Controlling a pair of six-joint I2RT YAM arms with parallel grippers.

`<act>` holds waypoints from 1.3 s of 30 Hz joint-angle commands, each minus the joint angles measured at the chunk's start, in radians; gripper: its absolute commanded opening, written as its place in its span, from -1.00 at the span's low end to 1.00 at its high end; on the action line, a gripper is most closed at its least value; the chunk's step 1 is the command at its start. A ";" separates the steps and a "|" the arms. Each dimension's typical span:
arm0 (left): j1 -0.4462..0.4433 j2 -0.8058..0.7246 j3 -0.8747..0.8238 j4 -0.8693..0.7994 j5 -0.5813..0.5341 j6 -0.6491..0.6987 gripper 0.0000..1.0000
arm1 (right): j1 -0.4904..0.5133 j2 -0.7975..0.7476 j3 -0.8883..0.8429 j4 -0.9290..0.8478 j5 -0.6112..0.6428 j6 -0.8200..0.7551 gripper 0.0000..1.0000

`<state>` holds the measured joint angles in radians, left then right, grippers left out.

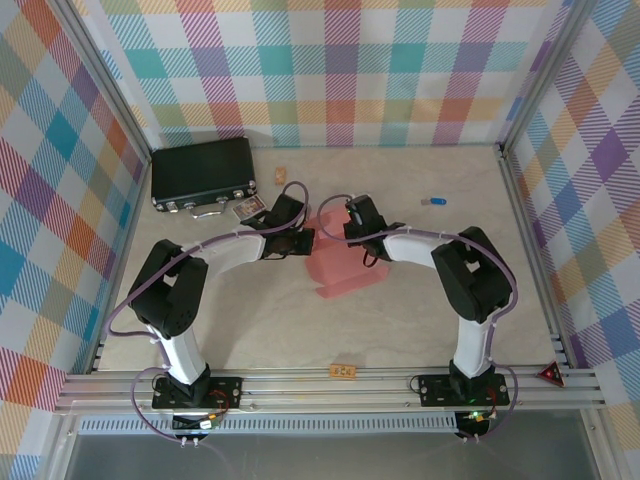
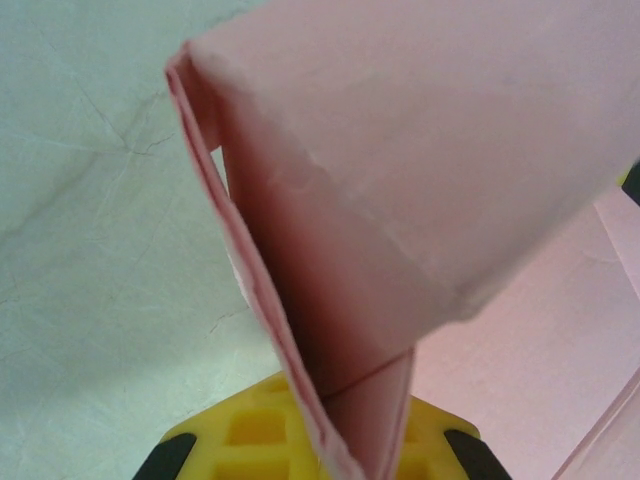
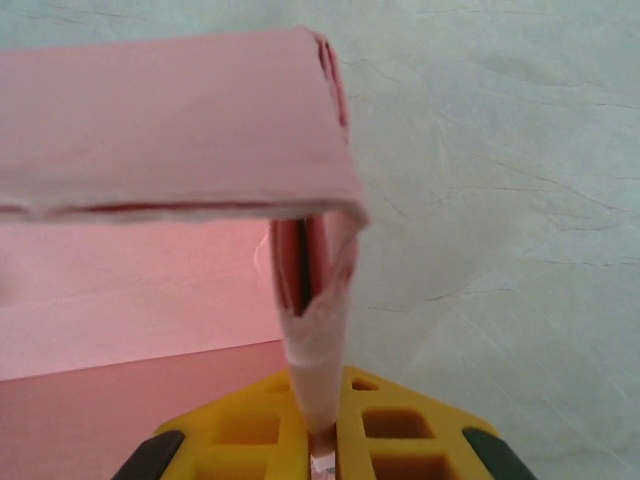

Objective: Fold the paper box

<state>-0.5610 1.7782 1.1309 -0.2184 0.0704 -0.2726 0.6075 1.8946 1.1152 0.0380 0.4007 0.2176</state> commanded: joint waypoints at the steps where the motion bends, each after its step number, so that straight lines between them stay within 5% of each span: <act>1: -0.010 0.001 0.043 0.019 0.037 0.000 -1.00 | 0.022 0.038 0.058 -0.107 0.143 0.075 -0.76; 7: -0.010 0.005 0.043 0.019 0.038 0.000 -1.00 | 0.038 0.109 0.167 -0.260 0.233 0.139 -0.77; 18: -0.010 0.016 0.047 0.016 0.037 -0.005 -1.00 | 0.047 0.129 0.206 -0.286 0.239 0.191 -0.76; 32: -0.010 0.017 0.052 0.007 0.025 -0.012 -1.00 | 0.045 0.007 0.117 -0.240 0.121 0.112 -0.23; 39: -0.010 0.018 0.058 -0.004 0.010 -0.042 -1.00 | 0.046 -0.064 0.062 -0.261 0.083 0.119 0.24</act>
<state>-0.5610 1.7943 1.1580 -0.2119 0.0856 -0.2829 0.6533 1.8832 1.2064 -0.1986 0.5144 0.3305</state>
